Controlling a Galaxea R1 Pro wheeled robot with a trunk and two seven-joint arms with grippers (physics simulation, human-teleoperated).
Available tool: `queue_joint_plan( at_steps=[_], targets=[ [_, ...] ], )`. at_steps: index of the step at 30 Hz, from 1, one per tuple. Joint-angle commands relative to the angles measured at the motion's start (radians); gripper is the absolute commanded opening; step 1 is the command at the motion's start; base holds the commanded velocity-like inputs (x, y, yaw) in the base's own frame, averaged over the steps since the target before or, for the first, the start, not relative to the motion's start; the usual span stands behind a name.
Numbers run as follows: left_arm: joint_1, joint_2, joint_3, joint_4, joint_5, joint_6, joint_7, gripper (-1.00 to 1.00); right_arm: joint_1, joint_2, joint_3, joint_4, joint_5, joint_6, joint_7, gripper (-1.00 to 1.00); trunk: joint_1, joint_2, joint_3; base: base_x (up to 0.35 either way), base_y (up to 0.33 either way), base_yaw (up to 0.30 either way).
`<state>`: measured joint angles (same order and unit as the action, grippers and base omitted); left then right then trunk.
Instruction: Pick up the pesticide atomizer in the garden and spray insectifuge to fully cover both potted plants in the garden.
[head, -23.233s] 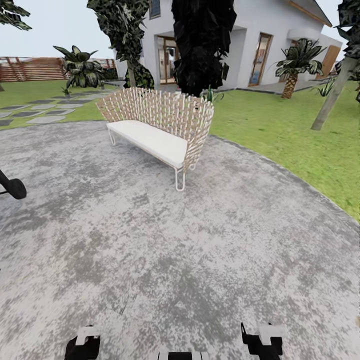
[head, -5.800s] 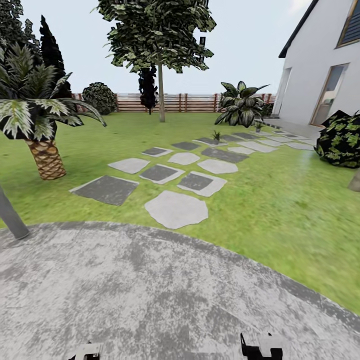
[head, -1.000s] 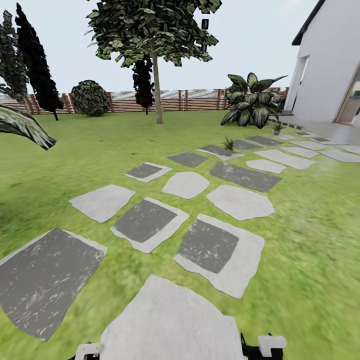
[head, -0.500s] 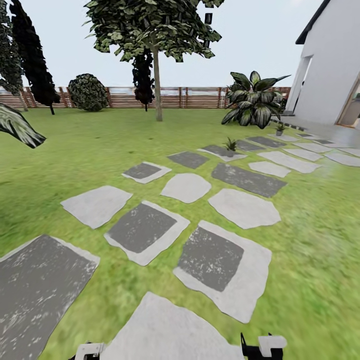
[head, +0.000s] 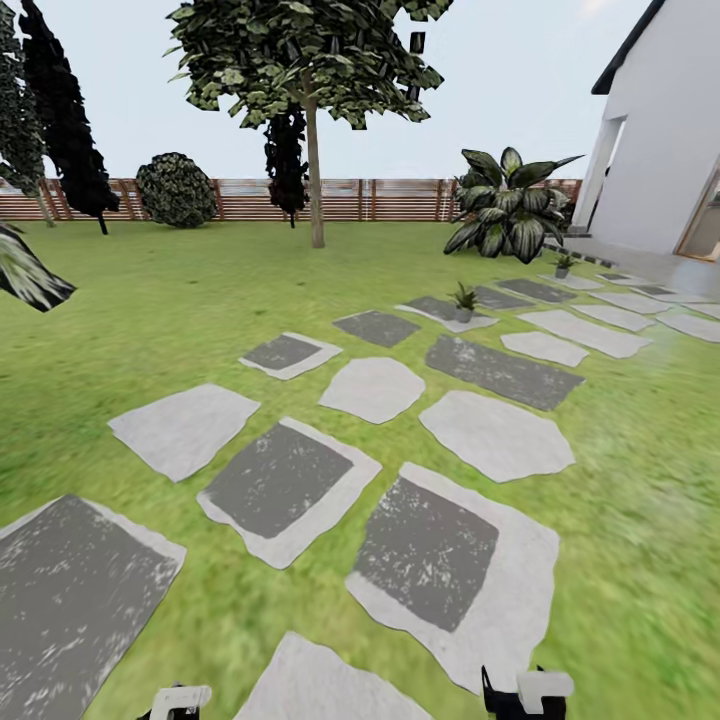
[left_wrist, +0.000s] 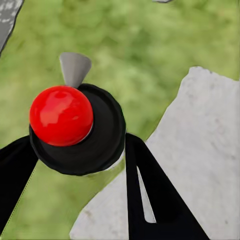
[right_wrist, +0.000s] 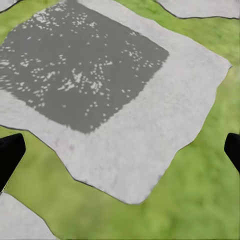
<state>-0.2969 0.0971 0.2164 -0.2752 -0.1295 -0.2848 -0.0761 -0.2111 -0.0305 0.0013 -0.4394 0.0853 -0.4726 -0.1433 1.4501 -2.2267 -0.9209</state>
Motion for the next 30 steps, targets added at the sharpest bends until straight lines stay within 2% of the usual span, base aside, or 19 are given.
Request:
queue_joint_plan(
  at_steps=[1,30],
  targets=[
    [-0.001,0.0,0.009,0.001,-0.01,-0.004,-0.005,-1.0,-0.001,0.0,0.0,0.001,0.009,-0.001,-0.007,1.0,0.0,0.0,-0.001,0.34,0.0,0.0],
    [-0.001,0.0,0.008,0.001,-0.011,-0.004,-0.005,-1.0,-0.001,0.0,0.0,0.001,0.008,-0.001,-0.007,1.0,0.0,0.0,-0.001,0.34,0.0,0.0]
  ],
)
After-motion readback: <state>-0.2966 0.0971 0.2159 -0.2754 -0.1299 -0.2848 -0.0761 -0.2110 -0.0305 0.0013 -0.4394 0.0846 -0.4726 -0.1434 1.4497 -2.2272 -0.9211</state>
